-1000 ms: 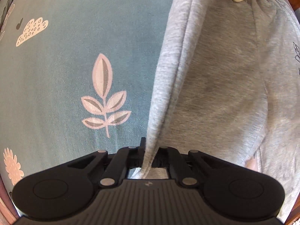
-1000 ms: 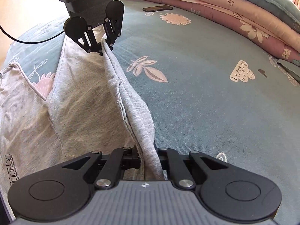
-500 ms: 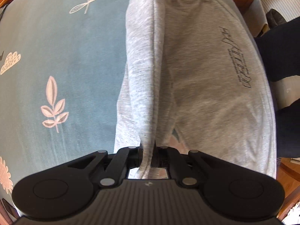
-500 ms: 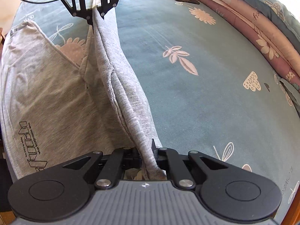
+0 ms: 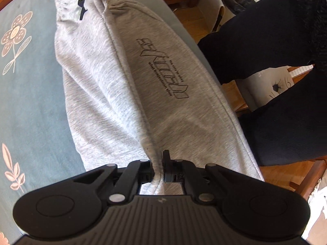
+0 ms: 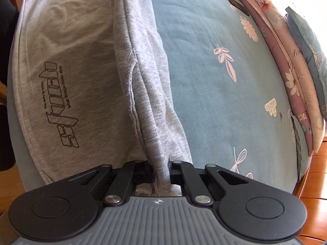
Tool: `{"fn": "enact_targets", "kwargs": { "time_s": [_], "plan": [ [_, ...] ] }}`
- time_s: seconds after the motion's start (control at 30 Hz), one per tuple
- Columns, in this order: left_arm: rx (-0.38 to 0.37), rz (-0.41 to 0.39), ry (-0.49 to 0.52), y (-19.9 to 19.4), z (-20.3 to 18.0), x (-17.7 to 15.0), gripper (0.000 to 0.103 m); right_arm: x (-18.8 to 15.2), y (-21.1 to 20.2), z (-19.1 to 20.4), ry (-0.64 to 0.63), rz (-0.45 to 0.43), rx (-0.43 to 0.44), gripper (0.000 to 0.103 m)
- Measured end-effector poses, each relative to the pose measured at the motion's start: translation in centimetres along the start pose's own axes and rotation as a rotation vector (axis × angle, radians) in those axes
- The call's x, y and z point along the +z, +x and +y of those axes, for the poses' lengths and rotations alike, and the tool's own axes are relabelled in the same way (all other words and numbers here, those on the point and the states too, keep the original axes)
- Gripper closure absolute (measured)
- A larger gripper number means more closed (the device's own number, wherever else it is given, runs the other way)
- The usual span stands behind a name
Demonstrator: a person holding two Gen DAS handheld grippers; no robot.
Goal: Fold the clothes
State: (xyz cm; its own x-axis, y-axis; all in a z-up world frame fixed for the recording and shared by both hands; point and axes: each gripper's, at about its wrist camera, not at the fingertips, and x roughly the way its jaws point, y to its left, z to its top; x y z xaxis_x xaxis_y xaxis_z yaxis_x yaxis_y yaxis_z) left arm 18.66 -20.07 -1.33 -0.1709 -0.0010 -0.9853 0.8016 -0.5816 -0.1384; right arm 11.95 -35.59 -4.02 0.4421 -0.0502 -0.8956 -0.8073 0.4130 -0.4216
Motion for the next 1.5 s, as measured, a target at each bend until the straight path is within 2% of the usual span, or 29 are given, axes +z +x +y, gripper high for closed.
{"fn": "enact_targets", "kwargs": {
  "time_s": [0.3,0.57,0.83,1.1,1.27,1.33,1.43,1.47,1.5],
  "plan": [
    [-0.033,0.003,0.147,3.1,-3.4,3.4,0.103,-1.5,0.2,5.7,-0.010,0.089,-0.133,0.097],
    [-0.049,0.027,0.156,5.4,-4.5,4.6,0.102,-2.3,1.4,9.6,0.032,0.111,-0.222,0.097],
    [-0.056,0.034,0.205,7.2,-5.7,6.4,0.102,-3.3,2.6,10.6,0.040,0.143,-0.239,0.096],
    [-0.068,0.075,0.130,11.1,-5.0,6.8,0.101,-3.2,2.8,11.0,0.110,0.170,-0.256,0.081],
    [-0.082,0.071,0.088,11.3,-4.4,6.6,0.101,-3.5,1.6,12.7,0.058,0.199,-0.268,0.074],
    [-0.081,0.065,0.087,11.2,-4.4,6.5,0.101,-3.8,1.0,13.3,0.037,0.191,-0.261,0.074],
    [-0.078,0.059,0.080,11.2,-4.4,6.5,0.101,-4.2,0.9,13.9,0.076,0.193,-0.247,0.076],
    [-0.075,0.062,0.084,11.1,-4.5,6.5,0.101,-4.2,1.1,13.7,0.087,0.192,-0.241,0.084],
    [-0.069,0.062,0.096,10.9,-4.7,6.6,0.101,-4.2,1.2,13.5,0.101,0.191,-0.236,0.087]
  ]
}}
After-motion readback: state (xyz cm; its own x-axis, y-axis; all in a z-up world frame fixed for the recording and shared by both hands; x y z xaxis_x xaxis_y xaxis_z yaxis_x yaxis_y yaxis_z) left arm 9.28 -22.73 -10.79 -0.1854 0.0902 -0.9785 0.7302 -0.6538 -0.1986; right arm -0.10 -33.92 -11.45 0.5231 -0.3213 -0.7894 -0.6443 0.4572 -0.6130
